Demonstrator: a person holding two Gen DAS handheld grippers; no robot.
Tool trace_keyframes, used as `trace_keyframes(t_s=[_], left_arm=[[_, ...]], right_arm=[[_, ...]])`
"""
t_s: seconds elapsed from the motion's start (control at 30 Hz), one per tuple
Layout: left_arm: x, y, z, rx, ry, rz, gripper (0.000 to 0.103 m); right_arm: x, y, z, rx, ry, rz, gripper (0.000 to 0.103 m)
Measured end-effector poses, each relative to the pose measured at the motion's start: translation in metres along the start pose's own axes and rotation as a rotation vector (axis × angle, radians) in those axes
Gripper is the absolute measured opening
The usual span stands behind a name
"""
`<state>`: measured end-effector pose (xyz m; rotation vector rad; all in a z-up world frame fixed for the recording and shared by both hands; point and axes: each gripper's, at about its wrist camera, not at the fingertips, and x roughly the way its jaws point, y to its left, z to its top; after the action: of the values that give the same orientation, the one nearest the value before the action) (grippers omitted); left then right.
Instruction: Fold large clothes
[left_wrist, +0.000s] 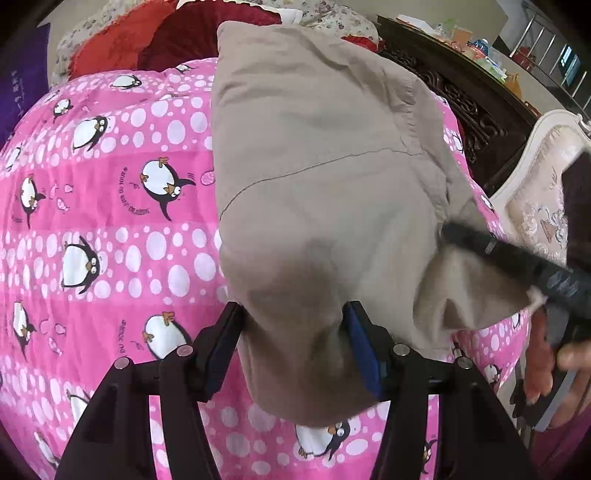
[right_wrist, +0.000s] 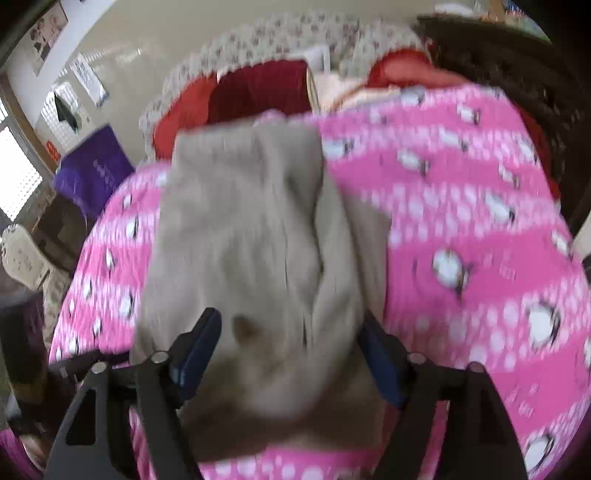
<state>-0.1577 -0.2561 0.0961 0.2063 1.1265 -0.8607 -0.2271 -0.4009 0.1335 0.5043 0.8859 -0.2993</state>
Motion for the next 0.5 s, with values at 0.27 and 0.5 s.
trace_keyframes(t_s=[0.27, 0.5], left_arm=[[0.0, -0.001, -0.006, 0.007, 0.022, -0.011, 0.045], [-0.022, -0.012, 0.0, 0.052, -0.1, 0.068, 0.045]], right_arm=[[0.003, -0.036, -0.053, 0.071, 0.017, -0.011, 0.013], [-0.042, -0.036, -0.031, 0.131, -0.128, -0.035, 0.029]])
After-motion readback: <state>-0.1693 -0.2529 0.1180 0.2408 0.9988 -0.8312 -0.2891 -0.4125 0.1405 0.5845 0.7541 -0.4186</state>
